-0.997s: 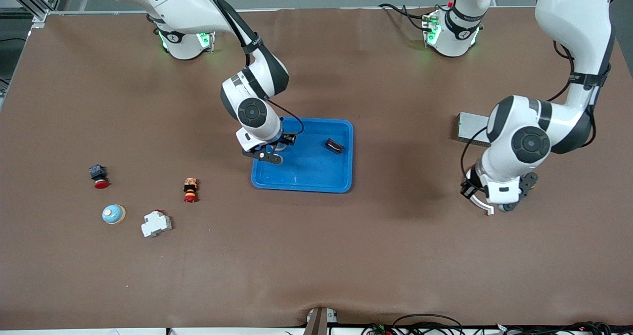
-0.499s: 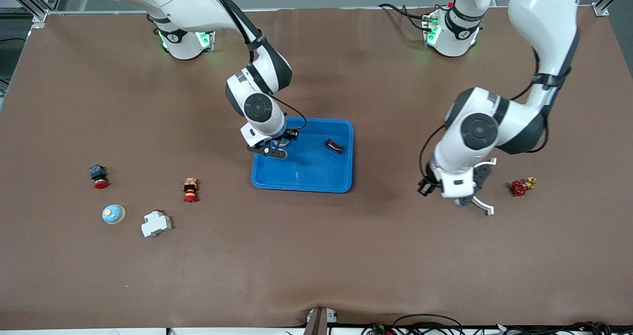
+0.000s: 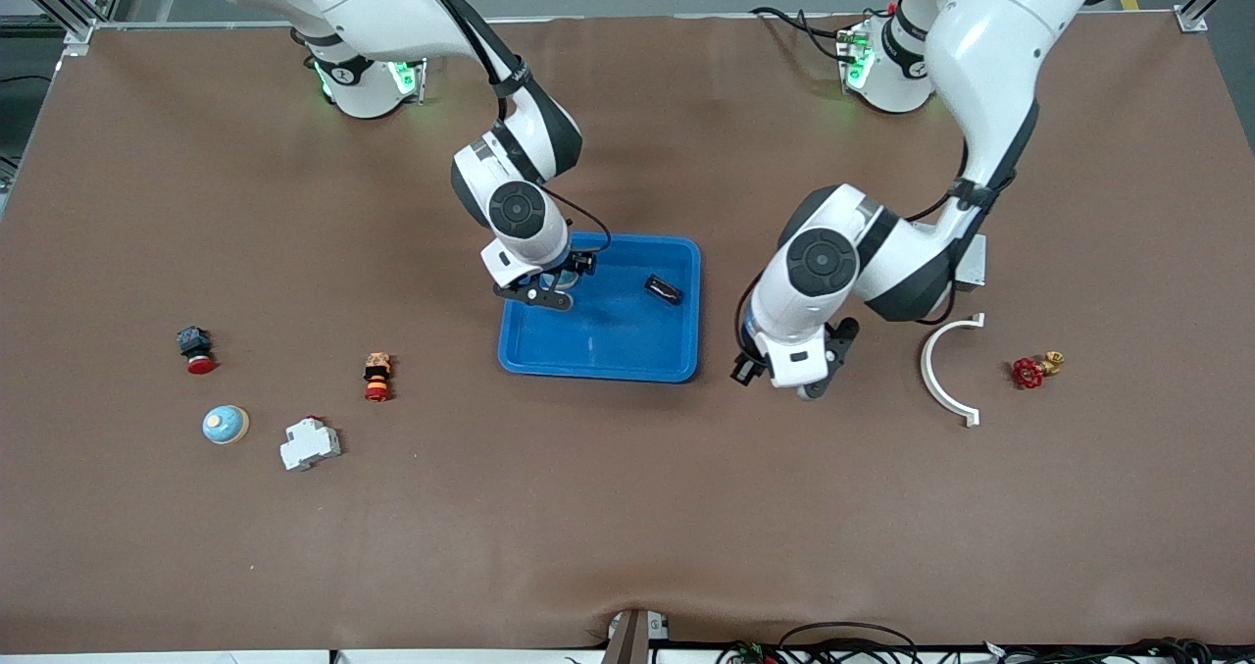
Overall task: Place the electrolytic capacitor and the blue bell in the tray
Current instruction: 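Lower the bell into the tray with the right gripper while the left carries the capacitor, then release the capacitor in the tray while the right gripper reaches the second bell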
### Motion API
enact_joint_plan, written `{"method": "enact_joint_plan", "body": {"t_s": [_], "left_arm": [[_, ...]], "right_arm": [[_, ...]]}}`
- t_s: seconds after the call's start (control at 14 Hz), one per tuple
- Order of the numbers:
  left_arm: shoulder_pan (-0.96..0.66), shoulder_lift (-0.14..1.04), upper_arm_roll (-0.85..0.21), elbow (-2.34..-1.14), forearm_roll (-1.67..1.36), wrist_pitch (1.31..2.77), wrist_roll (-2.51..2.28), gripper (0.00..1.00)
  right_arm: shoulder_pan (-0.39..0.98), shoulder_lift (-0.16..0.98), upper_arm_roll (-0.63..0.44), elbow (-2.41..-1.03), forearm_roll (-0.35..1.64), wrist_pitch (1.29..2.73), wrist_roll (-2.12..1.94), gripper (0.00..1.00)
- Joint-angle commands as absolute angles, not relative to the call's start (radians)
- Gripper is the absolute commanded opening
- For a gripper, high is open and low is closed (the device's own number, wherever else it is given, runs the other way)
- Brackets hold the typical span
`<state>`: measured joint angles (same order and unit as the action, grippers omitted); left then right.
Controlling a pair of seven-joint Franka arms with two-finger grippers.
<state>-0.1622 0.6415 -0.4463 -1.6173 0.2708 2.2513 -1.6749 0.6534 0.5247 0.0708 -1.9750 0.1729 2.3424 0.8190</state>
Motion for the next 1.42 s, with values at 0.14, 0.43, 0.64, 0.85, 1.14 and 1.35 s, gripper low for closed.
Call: {"method": "enact_joint_plan", "body": {"t_s": [0.14,0.43,0.64,0.85,1.14,1.35], "left_arm": [[-0.222,0.702,-0.445,-1.578,0.275,2.322,-1.721,0.00],[-0.287,0.742,-0.442,-1.563,0.279,2.381,-1.831,0.00],[-0.324,0.767,-0.442,-1.562,0.284,2.410,-1.871,0.00],[-0.337,0.781,-0.439,-1.563,0.287,2.410,-1.867,0.10],[-0.356,0.776,-0.433,-1.563,0.296,2.407,-1.867,1.00],[-0.336,0.743,-0.431,-1.563,0.299,2.381,-1.864,1.00]], "right_arm": [[0.655,0.457,0.060,-1.915,0.180,2.188,0.815,1.00],[0.542,0.419,0.051,-1.673,0.144,1.771,0.698,1.00],[0.480,0.402,0.051,-1.540,0.045,1.603,0.579,1.00],[0.401,0.354,0.049,-1.534,-0.053,1.577,0.303,1.00],[0.266,0.324,0.051,-1.534,-0.124,1.591,-0.067,1.00],[0.180,0.316,0.051,-1.540,-0.161,1.606,-0.199,1.00]]}}
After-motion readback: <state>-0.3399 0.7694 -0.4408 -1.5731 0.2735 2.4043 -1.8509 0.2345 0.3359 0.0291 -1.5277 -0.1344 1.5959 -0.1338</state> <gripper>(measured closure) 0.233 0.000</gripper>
